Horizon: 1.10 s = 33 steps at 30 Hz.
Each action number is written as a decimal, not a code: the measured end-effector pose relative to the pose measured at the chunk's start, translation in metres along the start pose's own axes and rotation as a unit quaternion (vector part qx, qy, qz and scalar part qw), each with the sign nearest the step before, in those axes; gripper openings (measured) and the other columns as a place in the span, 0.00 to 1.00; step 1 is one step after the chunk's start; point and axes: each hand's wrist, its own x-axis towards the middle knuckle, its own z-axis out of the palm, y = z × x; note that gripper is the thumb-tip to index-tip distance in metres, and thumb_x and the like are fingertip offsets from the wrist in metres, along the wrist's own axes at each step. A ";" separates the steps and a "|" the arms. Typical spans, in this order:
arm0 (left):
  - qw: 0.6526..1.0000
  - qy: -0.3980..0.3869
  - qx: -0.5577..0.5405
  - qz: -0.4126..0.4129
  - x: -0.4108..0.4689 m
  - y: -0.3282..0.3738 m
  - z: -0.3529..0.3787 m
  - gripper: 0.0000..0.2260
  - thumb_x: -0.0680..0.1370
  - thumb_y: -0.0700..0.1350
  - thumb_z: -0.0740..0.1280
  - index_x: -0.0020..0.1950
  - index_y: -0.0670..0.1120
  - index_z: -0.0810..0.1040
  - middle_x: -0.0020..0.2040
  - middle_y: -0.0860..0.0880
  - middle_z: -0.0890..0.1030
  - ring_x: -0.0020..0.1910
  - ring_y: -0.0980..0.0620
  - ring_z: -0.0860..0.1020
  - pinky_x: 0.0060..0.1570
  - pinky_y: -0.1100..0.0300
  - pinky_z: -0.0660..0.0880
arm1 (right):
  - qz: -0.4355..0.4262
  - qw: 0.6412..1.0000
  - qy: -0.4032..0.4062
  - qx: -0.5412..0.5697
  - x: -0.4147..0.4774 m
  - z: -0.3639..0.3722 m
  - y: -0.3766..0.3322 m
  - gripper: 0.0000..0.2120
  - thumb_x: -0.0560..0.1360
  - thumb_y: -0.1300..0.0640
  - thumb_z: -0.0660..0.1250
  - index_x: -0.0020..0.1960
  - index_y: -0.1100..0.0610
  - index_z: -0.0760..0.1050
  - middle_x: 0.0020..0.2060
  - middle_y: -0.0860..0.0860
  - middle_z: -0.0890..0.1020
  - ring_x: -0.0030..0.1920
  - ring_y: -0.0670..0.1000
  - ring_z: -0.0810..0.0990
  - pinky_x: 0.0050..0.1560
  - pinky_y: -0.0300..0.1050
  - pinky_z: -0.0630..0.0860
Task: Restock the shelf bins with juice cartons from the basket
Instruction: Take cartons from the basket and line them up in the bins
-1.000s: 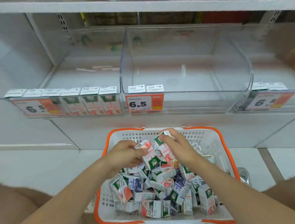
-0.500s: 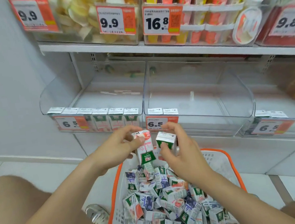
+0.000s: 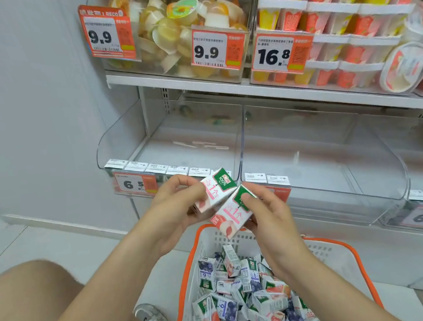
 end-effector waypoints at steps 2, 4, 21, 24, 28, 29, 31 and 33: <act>0.997 -0.022 0.074 0.004 -0.002 0.004 -0.005 0.11 0.74 0.32 0.70 0.53 0.42 0.74 0.49 0.39 0.86 0.42 0.46 0.85 0.50 0.47 0.80 | -0.023 1.000 0.001 -0.001 0.002 0.009 -0.009 0.12 0.84 0.60 0.66 0.64 0.50 0.80 0.50 0.54 0.88 0.45 0.50 0.86 0.45 0.47 0.82; 0.989 -0.037 0.144 0.016 -0.003 0.012 -0.009 0.18 0.70 0.37 0.72 0.59 0.45 0.78 0.51 0.42 0.87 0.45 0.42 0.86 0.54 0.45 0.80 | -0.059 0.998 -0.002 -0.033 0.005 0.016 -0.019 0.12 0.84 0.60 0.66 0.63 0.48 0.80 0.48 0.54 0.88 0.46 0.54 0.88 0.45 0.53 0.85; 0.818 0.033 0.498 0.286 0.068 0.119 -0.095 0.18 0.77 0.42 0.77 0.60 0.57 0.77 0.55 0.52 0.81 0.50 0.51 0.83 0.51 0.50 0.81 | -0.310 0.881 -0.085 -0.346 0.088 0.119 -0.053 0.16 0.84 0.52 0.65 0.71 0.43 0.72 0.52 0.38 0.78 0.60 0.48 0.70 0.57 0.42 0.72; 0.775 0.107 0.534 0.320 0.097 0.113 -0.120 0.17 0.77 0.41 0.75 0.62 0.56 0.77 0.54 0.55 0.81 0.53 0.53 0.79 0.49 0.66 0.73 | -0.334 0.845 -0.072 -0.411 0.115 0.142 -0.043 0.18 0.85 0.57 0.63 0.73 0.46 0.71 0.54 0.42 0.79 0.58 0.51 0.67 0.51 0.39 0.65; 0.667 0.148 0.672 0.284 0.114 0.106 -0.148 0.17 0.78 0.45 0.72 0.65 0.59 0.77 0.58 0.52 0.81 0.58 0.44 0.76 0.58 0.48 0.74 | -0.309 0.831 -0.064 -0.458 0.147 0.162 -0.032 0.20 0.83 0.63 0.64 0.73 0.51 0.70 0.63 0.49 0.78 0.61 0.54 0.70 0.54 0.44 0.66; 0.620 0.156 0.721 0.268 0.115 0.104 -0.150 0.17 0.79 0.47 0.71 0.67 0.60 0.77 0.61 0.52 0.79 0.60 0.43 0.73 0.58 0.48 0.70 | -0.288 0.835 -0.074 -0.462 0.152 0.166 -0.031 0.20 0.83 0.65 0.64 0.73 0.52 0.69 0.63 0.50 0.78 0.60 0.51 0.73 0.51 0.40 0.67; 0.535 0.165 0.790 0.248 0.117 0.097 -0.150 0.19 0.80 0.47 0.70 0.70 0.62 0.76 0.65 0.52 0.74 0.61 0.44 0.69 0.56 0.49 0.65 | -0.234 0.839 -0.111 -0.479 0.160 0.175 -0.029 0.20 0.83 0.66 0.63 0.73 0.55 0.67 0.64 0.50 0.76 0.55 0.44 0.75 0.47 0.34 0.68; 0.482 0.174 0.828 0.227 0.120 0.090 -0.150 0.22 0.79 0.44 0.71 0.70 0.62 0.76 0.67 0.50 0.70 0.62 0.43 0.67 0.54 0.49 0.64 | -0.194 0.830 -0.152 -0.501 0.167 0.184 -0.025 0.19 0.84 0.61 0.64 0.74 0.55 0.67 0.68 0.54 0.76 0.62 0.51 0.75 0.54 0.41 0.69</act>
